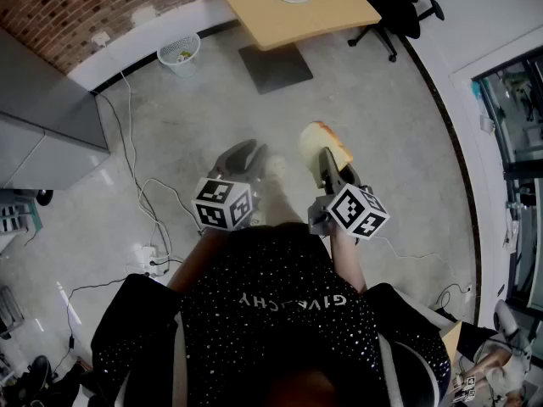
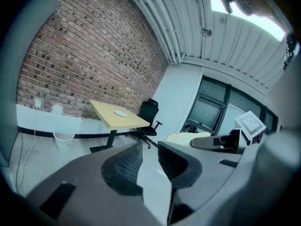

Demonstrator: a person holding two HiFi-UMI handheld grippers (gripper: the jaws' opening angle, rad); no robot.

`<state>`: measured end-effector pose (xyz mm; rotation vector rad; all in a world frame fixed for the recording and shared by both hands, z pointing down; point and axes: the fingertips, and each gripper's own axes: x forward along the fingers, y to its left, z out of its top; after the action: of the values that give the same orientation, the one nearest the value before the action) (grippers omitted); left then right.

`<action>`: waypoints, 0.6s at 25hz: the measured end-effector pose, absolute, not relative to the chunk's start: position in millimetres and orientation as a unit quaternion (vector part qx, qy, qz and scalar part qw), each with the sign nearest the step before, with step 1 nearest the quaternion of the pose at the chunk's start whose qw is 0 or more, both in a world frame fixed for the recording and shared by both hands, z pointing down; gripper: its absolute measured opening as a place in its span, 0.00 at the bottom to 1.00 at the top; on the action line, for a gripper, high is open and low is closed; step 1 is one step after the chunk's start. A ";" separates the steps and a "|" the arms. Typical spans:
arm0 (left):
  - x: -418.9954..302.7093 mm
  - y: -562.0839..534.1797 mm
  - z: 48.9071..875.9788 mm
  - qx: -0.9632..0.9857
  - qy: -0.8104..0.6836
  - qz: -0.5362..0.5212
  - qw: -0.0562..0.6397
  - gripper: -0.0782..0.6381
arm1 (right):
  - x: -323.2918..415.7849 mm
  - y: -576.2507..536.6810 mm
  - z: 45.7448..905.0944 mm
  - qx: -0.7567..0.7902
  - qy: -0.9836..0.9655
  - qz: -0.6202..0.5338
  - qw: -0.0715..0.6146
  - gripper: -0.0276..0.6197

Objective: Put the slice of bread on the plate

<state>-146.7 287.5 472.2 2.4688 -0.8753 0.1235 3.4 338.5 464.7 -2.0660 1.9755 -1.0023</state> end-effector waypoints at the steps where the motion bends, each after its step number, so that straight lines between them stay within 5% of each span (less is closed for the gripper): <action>1: -138.6 276.8 470.7 0.911 -0.321 0.046 0.254 0.26 | 12.3 326.7 464.8 -0.682 0.650 -0.330 0.058 0.19; 15: -23.3 92.3 450.5 0.911 -0.338 0.019 0.237 0.26 | 117.8 133.1 444.9 -0.655 0.687 -0.310 0.053 0.19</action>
<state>-23.3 92.3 450.5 2.4962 -0.9263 0.0525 117.8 133.1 444.9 -1.9913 2.0879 -0.9437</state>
